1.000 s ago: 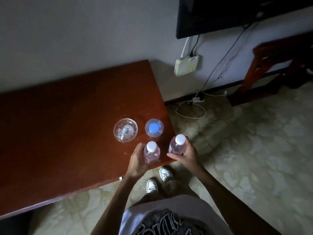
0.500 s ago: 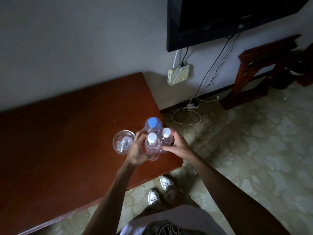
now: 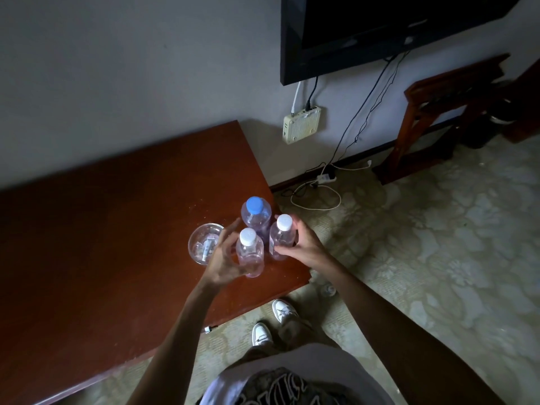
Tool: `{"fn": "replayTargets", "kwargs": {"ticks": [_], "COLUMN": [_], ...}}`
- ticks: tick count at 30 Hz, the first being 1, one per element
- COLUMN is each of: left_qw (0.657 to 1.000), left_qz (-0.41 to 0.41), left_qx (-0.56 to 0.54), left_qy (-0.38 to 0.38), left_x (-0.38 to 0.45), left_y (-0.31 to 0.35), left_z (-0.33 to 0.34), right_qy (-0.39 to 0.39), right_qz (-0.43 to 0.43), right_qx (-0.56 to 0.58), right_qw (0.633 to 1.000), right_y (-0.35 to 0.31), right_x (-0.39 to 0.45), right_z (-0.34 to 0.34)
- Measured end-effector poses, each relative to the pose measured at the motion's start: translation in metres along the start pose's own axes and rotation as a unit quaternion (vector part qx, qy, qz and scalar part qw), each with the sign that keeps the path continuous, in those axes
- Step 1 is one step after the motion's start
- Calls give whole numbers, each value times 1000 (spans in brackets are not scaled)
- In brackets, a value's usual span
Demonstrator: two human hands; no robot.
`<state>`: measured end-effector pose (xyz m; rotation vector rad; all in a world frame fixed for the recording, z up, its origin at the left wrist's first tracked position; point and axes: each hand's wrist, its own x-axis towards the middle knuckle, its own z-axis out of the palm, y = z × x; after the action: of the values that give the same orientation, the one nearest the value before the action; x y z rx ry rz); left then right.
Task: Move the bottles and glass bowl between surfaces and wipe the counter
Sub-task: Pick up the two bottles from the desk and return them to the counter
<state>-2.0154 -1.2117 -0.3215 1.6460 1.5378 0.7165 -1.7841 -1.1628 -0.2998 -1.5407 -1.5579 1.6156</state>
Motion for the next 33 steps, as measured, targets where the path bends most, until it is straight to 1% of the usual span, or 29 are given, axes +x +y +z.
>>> {"fn": "replayTargets", "kwargs": {"ticks": [2, 6, 8, 11, 15, 17, 20, 23, 25, 28, 31, 33], "left_qw": [1000, 997, 997, 995, 995, 991, 985, 973, 966, 955, 944, 937], "left_qz": [-10, -57, -69, -64, -34, -43, -48, -64, -67, -57, -45, -18], "left_qx": [-1, -34, -42, -76, -71, -68, -47, -51, -52, -47, -45, -48], "left_qy": [14, 30, 13, -28, -67, -103, -161, -216, -243, -288, -325, -345], "left_x": [-7, -27, -37, -42, -24, -10, 8, 28, 44, 75, 107, 129], "left_y": [-4, 3, 6, 23, 54, 73, 104, 135, 161, 213, 275, 313], "left_z": [2, 11, 21, 45, 89, 117, 168, 227, 274, 355, 434, 482], "right_qy": [13, 52, 73, 101, 174, 210, 270, 358, 405, 439, 481, 507], "right_qz": [4, 1, -6, -6, 13, 30, 69, 111, 140, 168, 170, 170], "right_qx": [5, 14, 4, -11, 2, 12, 41, 117, 137, 169, 161, 163], "right_qw": [1000, 999, 997, 995, 985, 977, 960, 920, 893, 866, 845, 829], "right_y": [6, 16, 22, 38, 71, 93, 130, 172, 203, 246, 279, 292], "right_x": [-4, -17, -26, -47, -82, -103, -143, -185, -210, -246, -279, -299], "right_z": [-1, -5, -11, -27, -65, -90, -130, -169, -196, -251, -323, -373]}}
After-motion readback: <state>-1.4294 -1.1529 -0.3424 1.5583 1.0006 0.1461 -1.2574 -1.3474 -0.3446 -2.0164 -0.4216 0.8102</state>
